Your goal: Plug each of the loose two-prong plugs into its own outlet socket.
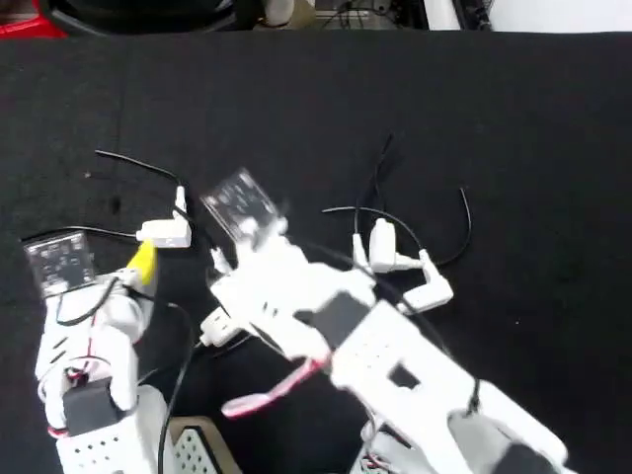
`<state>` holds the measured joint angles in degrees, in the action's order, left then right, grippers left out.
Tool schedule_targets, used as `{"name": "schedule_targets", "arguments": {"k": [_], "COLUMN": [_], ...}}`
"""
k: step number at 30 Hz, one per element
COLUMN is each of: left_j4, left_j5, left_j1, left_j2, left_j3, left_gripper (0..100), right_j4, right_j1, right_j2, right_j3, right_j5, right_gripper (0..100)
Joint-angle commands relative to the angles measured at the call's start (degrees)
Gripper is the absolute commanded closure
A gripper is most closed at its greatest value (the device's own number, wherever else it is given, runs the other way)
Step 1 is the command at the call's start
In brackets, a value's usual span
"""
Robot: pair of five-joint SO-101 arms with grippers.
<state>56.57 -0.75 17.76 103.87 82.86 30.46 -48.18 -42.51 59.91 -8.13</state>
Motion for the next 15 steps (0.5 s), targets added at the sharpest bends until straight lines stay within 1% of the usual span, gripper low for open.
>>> {"name": "schedule_targets", "arguments": {"k": [1,7,9,12,15], "left_j4": [-1.1,0.3,4.0,11.8,15.3], "left_j5": [1.1,0.7,-4.0,-11.8,-13.9], "left_j1": [-8.9,-19.6,-21.6,-25.0,-26.3], "left_j2": [0.3,0.3,0.4,0.4,0.4], "left_j3": [-5.4,-6.7,-8.7,-12.8,-15.2], "left_gripper": [71,71,71,71,71], "right_j4": [-12.0,-12.0,-12.2,-12.4,-12.0], "right_j1": [-0.7,-0.5,-0.4,-0.4,-0.4], "right_j2": [-5.0,-4.9,-4.9,-4.9,-4.9], "right_j3": [7.6,8.9,9.3,10.0,10.0], "right_j5": [-1.4,-1.9,-2.0,-1.8,-2.0], "right_gripper": [98.7,98.7,98.7,98.7,98.7]}}
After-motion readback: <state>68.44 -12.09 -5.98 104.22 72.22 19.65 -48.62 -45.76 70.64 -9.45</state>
